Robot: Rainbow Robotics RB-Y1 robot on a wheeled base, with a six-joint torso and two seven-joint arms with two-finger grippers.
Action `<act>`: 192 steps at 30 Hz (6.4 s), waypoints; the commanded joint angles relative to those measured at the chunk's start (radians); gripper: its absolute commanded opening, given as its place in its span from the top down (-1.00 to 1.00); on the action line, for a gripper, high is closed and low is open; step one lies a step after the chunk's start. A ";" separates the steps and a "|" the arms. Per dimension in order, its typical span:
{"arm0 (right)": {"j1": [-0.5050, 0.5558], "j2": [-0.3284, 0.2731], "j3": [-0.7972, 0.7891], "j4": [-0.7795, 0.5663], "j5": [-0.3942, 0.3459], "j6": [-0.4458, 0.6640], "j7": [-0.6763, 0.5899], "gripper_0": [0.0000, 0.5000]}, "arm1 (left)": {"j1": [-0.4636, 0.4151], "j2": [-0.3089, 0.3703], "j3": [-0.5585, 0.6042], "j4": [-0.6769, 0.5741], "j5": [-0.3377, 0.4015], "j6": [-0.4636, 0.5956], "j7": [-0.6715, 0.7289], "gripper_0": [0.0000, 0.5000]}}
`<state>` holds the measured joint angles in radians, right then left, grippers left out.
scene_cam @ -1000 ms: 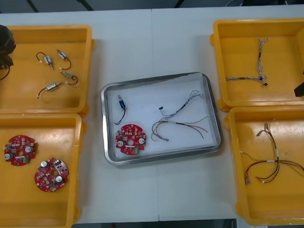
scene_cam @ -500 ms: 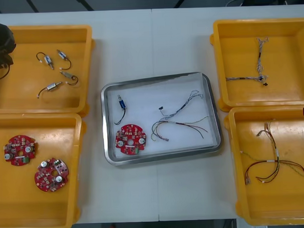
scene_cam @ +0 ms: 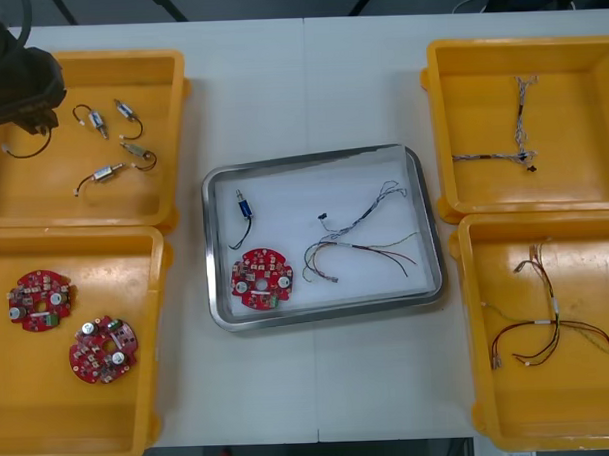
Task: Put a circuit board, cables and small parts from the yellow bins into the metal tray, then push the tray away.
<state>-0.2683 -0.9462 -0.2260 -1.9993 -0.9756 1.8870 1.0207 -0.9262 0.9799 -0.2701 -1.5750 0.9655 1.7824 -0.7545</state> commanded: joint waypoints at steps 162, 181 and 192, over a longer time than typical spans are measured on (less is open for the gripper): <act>-0.342 0.007 0.603 -0.257 -0.091 -0.114 0.397 -1.00 | 0.753 0.433 0.382 -0.562 0.274 -0.255 -0.034 -1.00; -0.597 0.070 1.096 -0.243 0.063 -0.345 0.524 -1.00 | 0.840 0.485 0.382 -0.490 0.292 -0.328 -0.215 -1.00; -0.723 0.168 1.335 -0.159 0.170 -0.442 0.547 -1.00 | 0.842 0.484 0.333 -0.516 0.289 -0.383 -0.235 -1.00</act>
<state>-0.9375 -0.8209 1.0561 -2.1687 -0.8338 1.4718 1.5085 -0.1048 1.4148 0.0721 -2.0690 1.2536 1.4109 -1.0160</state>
